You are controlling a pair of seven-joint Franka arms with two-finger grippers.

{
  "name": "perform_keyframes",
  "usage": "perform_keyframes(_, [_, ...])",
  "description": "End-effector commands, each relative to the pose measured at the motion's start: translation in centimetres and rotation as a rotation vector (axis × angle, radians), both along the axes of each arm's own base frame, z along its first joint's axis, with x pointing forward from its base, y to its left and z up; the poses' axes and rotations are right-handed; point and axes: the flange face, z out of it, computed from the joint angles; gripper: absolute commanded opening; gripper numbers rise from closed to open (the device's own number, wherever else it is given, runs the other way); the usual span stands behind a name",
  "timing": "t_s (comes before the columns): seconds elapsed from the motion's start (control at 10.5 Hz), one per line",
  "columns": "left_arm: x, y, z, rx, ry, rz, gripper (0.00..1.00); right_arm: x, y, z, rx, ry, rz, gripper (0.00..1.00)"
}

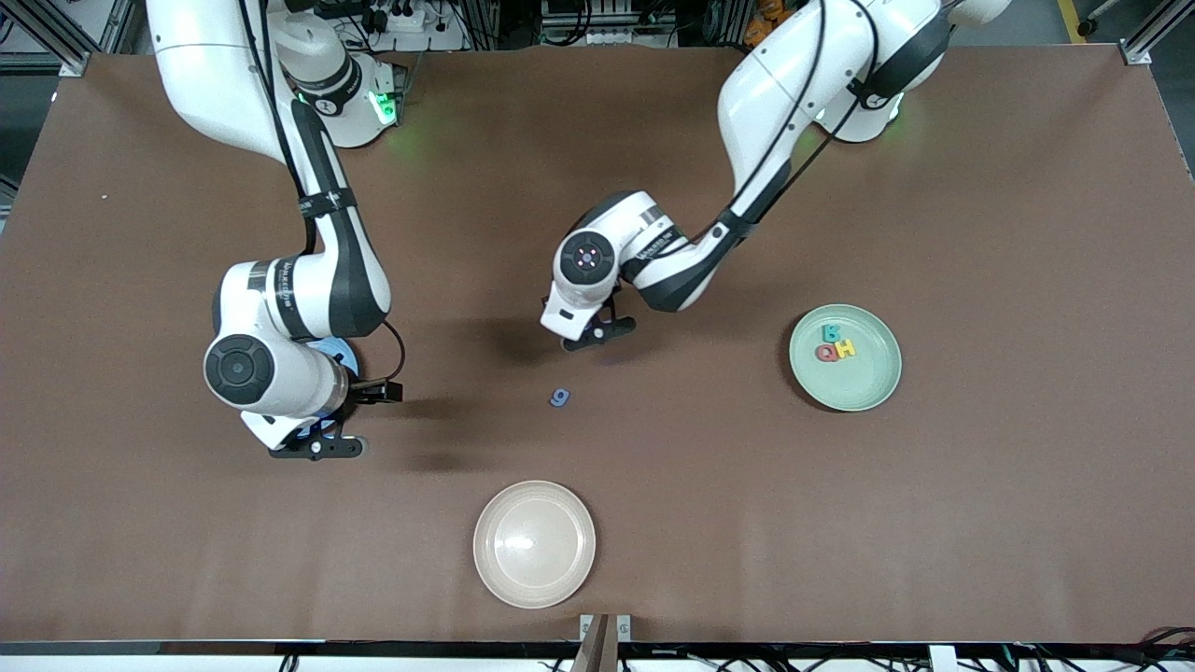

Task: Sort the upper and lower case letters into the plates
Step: 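Carry the M to the green plate while the right gripper reaches the g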

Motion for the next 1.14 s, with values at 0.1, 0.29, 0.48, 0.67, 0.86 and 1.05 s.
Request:
perform_keyframes(0.1, [4.9, 9.2, 5.6, 0.004, 0.12, -0.207, 0.24, -0.4, 5.1, -1.2, 0.024, -0.045, -0.156, 1.0])
perform_keyframes(0.29, [7.1, 15.7, 7.9, 0.011, 0.189, -0.31, 0.23, -1.1, 9.3, -2.5, 0.035, -0.082, -0.35, 1.0])
perform_keyframes(0.48, [8.5, 23.5, 8.5, 0.024, 0.196, -0.473, 0.21, -1.3, 13.3, -3.2, 0.057, -0.123, -0.434, 1.0])
perform_keyframes(0.67, [10.7, 33.5, 6.7, -0.018, 0.228, -0.597, 0.21, -2.8, 18.4, -4.4, 0.052, -0.131, -0.509, 1.0])
perform_keyframes(0.86, [10.9, 39.7, 3.4, -0.085, 0.228, -0.624, 0.2, -3.9, 22.5, -6.3, 0.079, -0.184, -0.581, 1.0])
perform_keyframes(1.05, [10.0, 42.2, 0.9, -0.099, 0.224, -0.597, 0.22, -4.0, 23.9, -7.8, 0.081, -0.181, -0.585, 1.0])
